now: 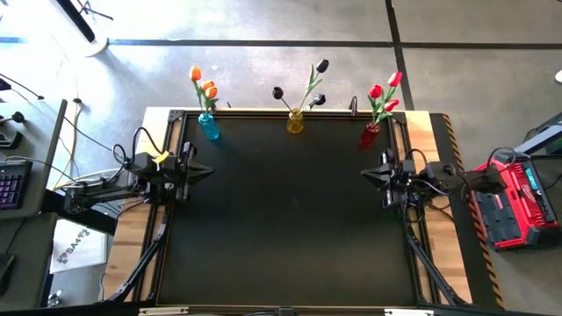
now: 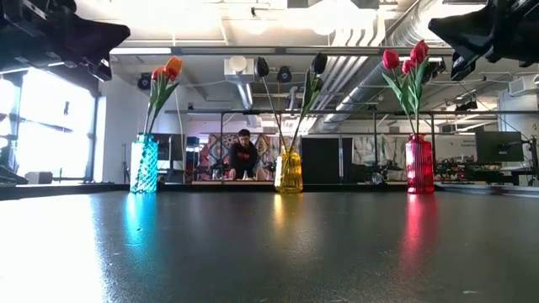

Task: Sort flowers into vase by color
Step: Return to Home Position

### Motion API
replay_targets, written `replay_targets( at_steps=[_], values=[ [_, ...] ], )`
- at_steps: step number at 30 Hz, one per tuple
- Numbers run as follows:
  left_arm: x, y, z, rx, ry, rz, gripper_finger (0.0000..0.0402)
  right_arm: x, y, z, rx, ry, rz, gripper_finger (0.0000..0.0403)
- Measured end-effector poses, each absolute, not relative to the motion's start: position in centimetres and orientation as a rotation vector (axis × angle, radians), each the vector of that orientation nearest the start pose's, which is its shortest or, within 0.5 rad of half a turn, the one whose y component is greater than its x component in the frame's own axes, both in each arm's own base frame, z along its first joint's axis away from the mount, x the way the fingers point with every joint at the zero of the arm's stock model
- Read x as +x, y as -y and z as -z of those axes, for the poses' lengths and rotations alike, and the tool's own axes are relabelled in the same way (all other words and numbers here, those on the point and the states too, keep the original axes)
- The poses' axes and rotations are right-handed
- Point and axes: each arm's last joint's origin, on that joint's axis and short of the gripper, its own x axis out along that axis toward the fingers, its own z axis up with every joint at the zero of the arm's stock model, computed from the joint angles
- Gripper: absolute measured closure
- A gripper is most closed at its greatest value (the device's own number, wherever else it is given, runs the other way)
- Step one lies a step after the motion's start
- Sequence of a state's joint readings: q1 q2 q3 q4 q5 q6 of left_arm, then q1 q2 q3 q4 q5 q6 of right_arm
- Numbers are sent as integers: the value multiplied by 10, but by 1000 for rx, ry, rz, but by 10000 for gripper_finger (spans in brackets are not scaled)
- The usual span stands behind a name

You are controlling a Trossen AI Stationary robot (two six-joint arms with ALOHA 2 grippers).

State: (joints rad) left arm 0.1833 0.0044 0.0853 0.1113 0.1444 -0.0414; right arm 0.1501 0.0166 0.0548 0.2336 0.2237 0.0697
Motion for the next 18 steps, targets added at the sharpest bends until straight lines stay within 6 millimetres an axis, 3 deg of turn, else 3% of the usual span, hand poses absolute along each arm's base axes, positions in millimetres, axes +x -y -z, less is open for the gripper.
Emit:
replay_targets(
  at_steps=[11, 18],
  values=[
    [90, -12, -199, -13, 156, -24, 401, 83, -6, -216, 68, 135, 81, 403],
    [90, -12, -197, 8, 130, -23, 401, 89, -6, -201, 106, 158, 91, 403]
  ],
)
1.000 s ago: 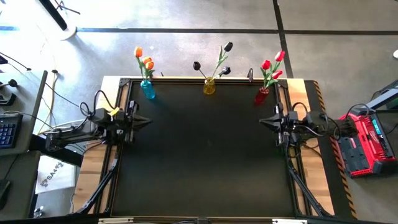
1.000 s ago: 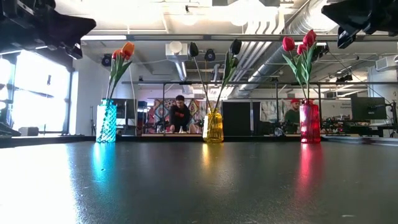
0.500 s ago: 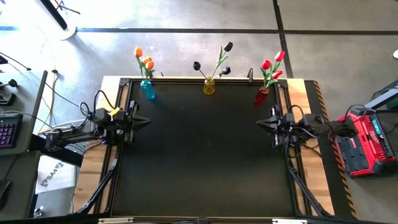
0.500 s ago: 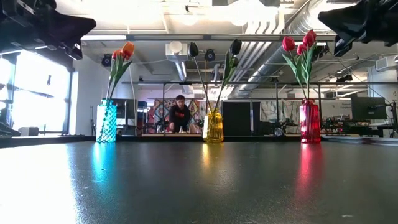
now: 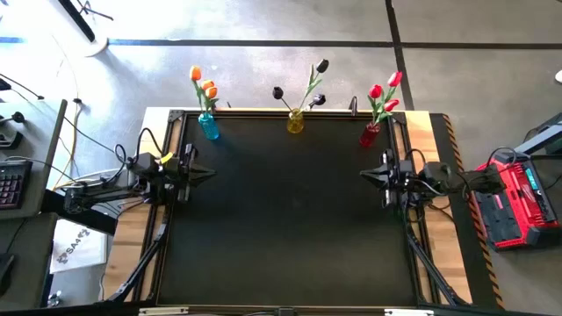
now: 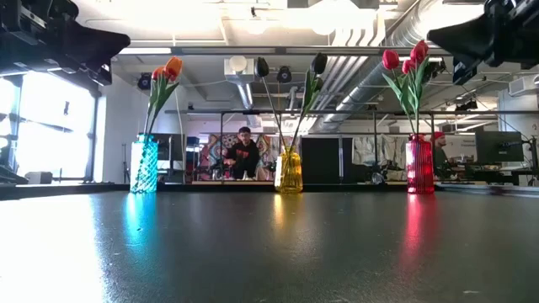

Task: Sort flowers into vase by color
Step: Return to Home Position

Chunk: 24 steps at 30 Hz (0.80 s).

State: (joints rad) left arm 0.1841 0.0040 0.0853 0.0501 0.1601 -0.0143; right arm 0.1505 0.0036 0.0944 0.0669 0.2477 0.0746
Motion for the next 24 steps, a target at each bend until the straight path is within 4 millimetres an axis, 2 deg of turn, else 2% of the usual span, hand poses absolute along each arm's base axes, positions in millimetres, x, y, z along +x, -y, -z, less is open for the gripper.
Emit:
replay_targets(
  at_steps=[3, 7, 24],
  values=[
    [90, -12, -197, 18, 128, -36, 401, 90, -6, -202, 105, 215, 96, 403],
    [90, -13, -197, 25, 128, -41, 401, 91, -6, -194, 101, 150, 106, 403],
    [89, -18, -197, 55, 126, -94, 401, 91, -6, -195, 88, 161, 123, 403]
  ],
)
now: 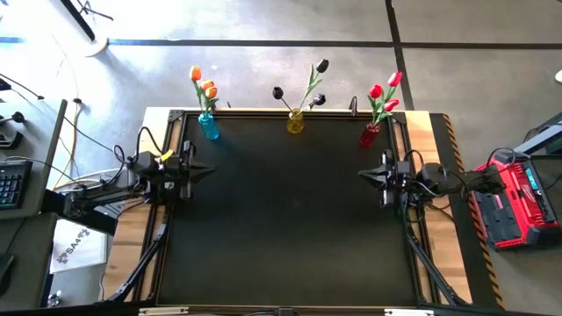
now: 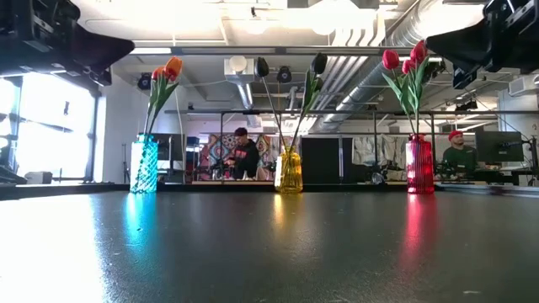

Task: Sort flowers into vase by color
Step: Return to Home Position

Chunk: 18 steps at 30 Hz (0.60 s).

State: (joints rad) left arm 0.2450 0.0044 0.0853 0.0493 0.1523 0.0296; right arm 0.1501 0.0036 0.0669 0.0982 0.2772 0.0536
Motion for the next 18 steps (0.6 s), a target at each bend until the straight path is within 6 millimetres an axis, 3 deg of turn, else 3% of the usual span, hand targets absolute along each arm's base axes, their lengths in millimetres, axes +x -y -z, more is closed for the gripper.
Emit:
replay_targets(
  at_steps=[12, 18],
  values=[
    [89, -17, -196, 38, 117, -46, 402, 92, -6, -188, 84, 91, 130, 403],
    [95, -16, -176, -32, 96, -17, 402, 97, -8, -170, 183, 46, 72, 403]
  ],
)
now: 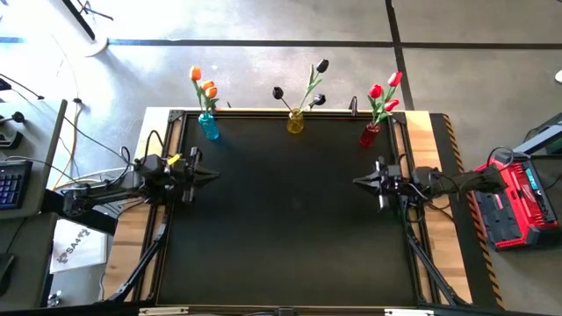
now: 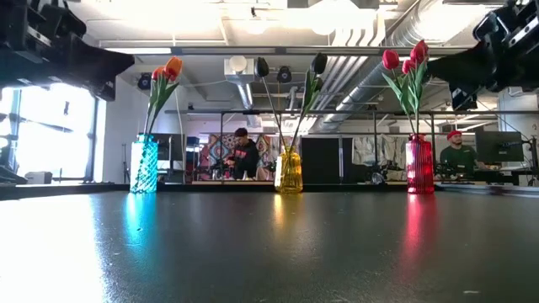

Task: Sort flowers into vase by color
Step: Return to Home Position

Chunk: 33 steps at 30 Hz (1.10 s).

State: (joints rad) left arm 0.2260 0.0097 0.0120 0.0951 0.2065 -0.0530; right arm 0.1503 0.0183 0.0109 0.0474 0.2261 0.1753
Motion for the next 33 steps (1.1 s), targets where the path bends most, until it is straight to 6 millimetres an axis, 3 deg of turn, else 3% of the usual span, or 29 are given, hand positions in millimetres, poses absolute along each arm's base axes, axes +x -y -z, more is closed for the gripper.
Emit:
replay_targets(
  at_steps=[33],
  values=[
    [96, -15, -171, -15, 41, -37, 402, 98, -9, -169, 160, 23, 49, 403]
  ],
)
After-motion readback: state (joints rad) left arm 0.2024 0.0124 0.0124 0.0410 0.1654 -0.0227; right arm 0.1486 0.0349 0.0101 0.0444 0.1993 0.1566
